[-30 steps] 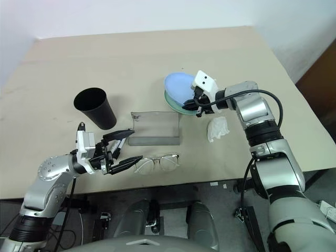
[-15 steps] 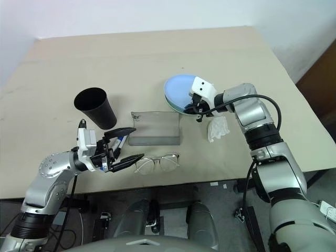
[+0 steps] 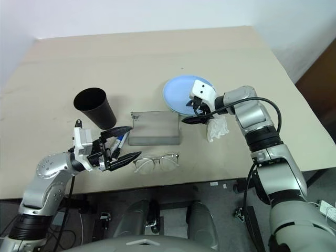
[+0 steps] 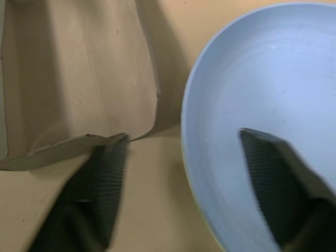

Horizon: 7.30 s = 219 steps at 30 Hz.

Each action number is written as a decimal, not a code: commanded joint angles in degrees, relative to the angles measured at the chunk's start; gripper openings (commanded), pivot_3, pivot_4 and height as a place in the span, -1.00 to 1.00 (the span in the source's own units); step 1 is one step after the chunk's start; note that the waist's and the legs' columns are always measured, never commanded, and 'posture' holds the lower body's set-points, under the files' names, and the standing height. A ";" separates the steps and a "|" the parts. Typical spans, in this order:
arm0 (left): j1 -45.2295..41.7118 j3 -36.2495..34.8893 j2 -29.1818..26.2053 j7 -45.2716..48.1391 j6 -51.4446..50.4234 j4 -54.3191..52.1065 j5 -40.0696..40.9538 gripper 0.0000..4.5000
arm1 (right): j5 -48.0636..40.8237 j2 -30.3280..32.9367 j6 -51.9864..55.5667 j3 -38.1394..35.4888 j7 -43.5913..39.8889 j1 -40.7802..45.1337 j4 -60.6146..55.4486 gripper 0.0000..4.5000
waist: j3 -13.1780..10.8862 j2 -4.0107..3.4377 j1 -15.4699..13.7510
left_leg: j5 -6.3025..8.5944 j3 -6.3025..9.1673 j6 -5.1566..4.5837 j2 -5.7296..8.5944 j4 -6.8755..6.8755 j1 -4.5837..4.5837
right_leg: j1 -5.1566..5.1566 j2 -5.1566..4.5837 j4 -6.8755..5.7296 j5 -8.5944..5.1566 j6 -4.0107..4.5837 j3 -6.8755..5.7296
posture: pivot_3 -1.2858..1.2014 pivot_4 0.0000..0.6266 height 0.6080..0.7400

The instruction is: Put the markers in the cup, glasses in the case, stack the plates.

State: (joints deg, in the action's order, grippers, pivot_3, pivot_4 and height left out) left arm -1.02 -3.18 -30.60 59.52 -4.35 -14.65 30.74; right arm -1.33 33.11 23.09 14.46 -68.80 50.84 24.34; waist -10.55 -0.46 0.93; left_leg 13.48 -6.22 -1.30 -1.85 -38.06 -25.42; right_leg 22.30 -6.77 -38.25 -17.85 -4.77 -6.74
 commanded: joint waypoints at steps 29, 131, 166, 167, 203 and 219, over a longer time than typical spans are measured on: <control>2.86 -4.62 -1.17 -2.66 -0.83 -2.99 2.10 1.00 | -8.29 14.78 13.01 -5.92 -0.57 -15.61 -14.12 0.99 | 0.00 0.00 -0.17 | 0.15 0.03 -0.23 -0.04 0.02 0.01 | 0.00 -0.02 0.06 0.05 0.08 0.05 | 0.03 -0.52 0.68; 12.36 -11.75 -4.20 0.07 2.07 -2.19 2.87 1.00 | -11.98 -5.81 26.09 29.36 -21.52 12.10 -13.86 0.98 | -0.04 -0.06 0.20 | 0.26 -0.04 -0.05 -0.05 0.17 -0.20 | 0.64 -0.13 0.20 0.23 0.31 0.23 | 0.03 -0.52 0.68; 11.81 -9.95 -5.03 -6.28 -5.75 -12.38 3.22 1.00 | -11.19 -9.79 26.59 35.75 -23.70 17.20 -6.75 -0.66 | -0.05 -0.07 0.29 | 0.26 -0.04 -0.04 -0.04 0.22 -0.29 | 0.76 -0.13 0.21 0.23 0.31 0.23 | 0.03 -0.52 0.68; 11.99 -9.90 -4.95 -6.24 -5.65 -12.42 3.14 1.00 | -11.25 -9.88 26.54 35.63 -23.70 17.41 -6.30 -0.82 | -0.04 -0.06 0.32 | 0.26 -0.04 -0.04 -0.04 0.22 -0.29 | 0.75 -0.13 0.20 0.23 0.31 0.23 | 0.03 -0.52 0.68; 14.71 -11.24 -4.33 -7.80 -5.89 -16.16 4.26 1.00 | -3.71 -17.14 -3.70 17.09 -21.91 30.86 27.05 -0.98 | -0.07 -0.07 0.88 | -0.07 -0.17 0.12 -0.03 0.29 -0.76 | 0.91 0.00 0.23 0.25 0.31 0.21 | 0.03 -0.52 0.68; 14.10 -8.48 -3.93 -12.20 -7.13 -19.10 3.40 1.00 | 6.51 -21.64 -10.26 17.69 -23.64 28.86 33.95 -0.98 | -0.07 -0.06 1.51 | -0.33 -0.15 0.29 -0.08 0.24 -0.75 | 0.94 0.11 0.00 0.27 0.28 0.17 | 0.03 -0.52 0.68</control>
State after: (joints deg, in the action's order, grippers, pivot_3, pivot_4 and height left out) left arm 13.64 -11.63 -34.34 47.53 -11.58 -32.00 33.92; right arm 4.64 12.05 13.68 33.11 -92.03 79.33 58.36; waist -10.63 -0.53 2.45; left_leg 13.14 -6.37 -1.01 -1.93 -37.82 -26.16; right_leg 23.24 -6.66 -38.25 -17.58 -4.50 -6.57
